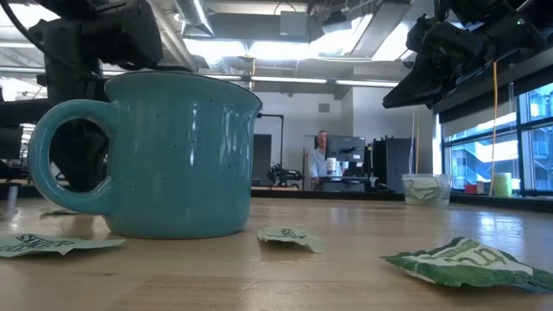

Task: Pick and place items into bin
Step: Put the stevia packet into the transparent bin

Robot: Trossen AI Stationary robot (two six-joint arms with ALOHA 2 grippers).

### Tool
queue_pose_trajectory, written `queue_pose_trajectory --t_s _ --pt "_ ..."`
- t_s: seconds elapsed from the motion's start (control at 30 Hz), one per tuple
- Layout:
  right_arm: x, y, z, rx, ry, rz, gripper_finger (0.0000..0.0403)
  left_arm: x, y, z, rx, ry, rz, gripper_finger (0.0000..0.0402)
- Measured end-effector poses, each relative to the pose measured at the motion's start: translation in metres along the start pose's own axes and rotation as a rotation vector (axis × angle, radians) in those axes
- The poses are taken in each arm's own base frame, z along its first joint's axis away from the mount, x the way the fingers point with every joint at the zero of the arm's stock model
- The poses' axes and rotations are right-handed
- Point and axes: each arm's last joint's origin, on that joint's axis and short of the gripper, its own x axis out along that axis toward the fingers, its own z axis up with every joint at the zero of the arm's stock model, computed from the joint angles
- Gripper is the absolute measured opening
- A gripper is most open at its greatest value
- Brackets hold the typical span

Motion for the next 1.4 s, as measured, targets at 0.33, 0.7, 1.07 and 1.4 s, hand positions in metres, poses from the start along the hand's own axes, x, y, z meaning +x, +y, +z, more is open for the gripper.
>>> queue_pose_trajectory --t_s 0.33,0.7,1.07,1.4 --pt "0.000 0.000 0.001 -0.016 -0.014 0.002 0.0081 -0.012 0.005 0.008 0.007 -0.089 0.087 0.0002" --pt "-0.001 0.002 0.015 0.027 -0.149 0.024 0.0081 -0.047 0.014 0.062 0.145 -0.527 0.255 0.0002" --pt "0.015 0.005 0.024 0.019 -0.246 0.038 0.0081 -0.074 0.023 0.102 0.316 -0.946 0.417 0.0002" --pt "0.046 0.011 0.034 -0.081 -0.425 0.038 0.0081 -0.053 0.030 0.129 0.285 -1.082 0.488 0.0002"
